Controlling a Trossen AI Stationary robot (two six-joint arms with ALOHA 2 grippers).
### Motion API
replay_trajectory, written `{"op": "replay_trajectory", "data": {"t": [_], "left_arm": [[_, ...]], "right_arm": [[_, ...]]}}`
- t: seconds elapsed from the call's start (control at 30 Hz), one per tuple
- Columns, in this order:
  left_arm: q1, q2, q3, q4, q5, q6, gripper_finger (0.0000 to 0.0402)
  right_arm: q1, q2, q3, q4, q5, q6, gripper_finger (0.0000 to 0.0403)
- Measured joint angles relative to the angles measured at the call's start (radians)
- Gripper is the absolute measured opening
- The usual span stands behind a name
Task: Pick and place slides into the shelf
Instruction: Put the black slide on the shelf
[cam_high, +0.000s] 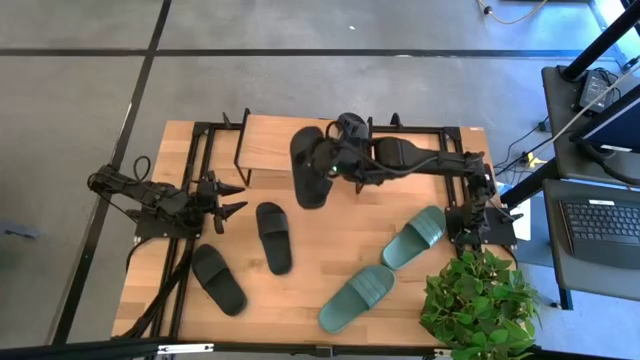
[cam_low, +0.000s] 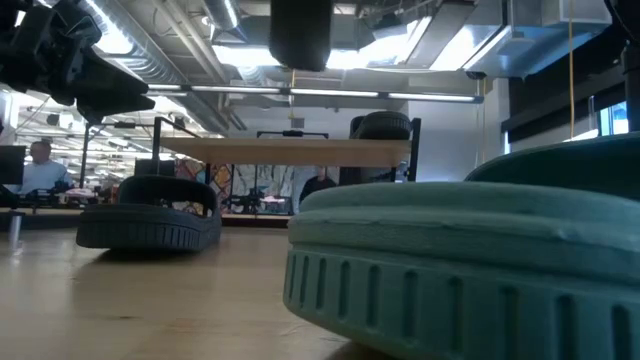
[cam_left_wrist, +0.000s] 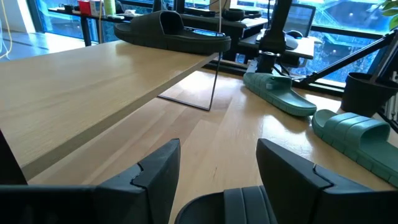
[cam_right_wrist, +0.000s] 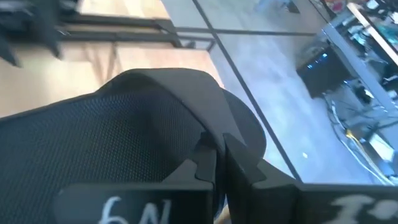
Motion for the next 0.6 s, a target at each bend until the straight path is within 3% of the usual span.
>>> {"op": "replay_trajectory", "data": {"t": [0.6], "left_arm": [[0.0, 0.0, 0.0, 0.0, 0.0, 0.007, 0.0204]], "right_arm": [[-0.149, 0.0, -0.052, 0.05, -0.015, -0.086, 0.0013]]}}
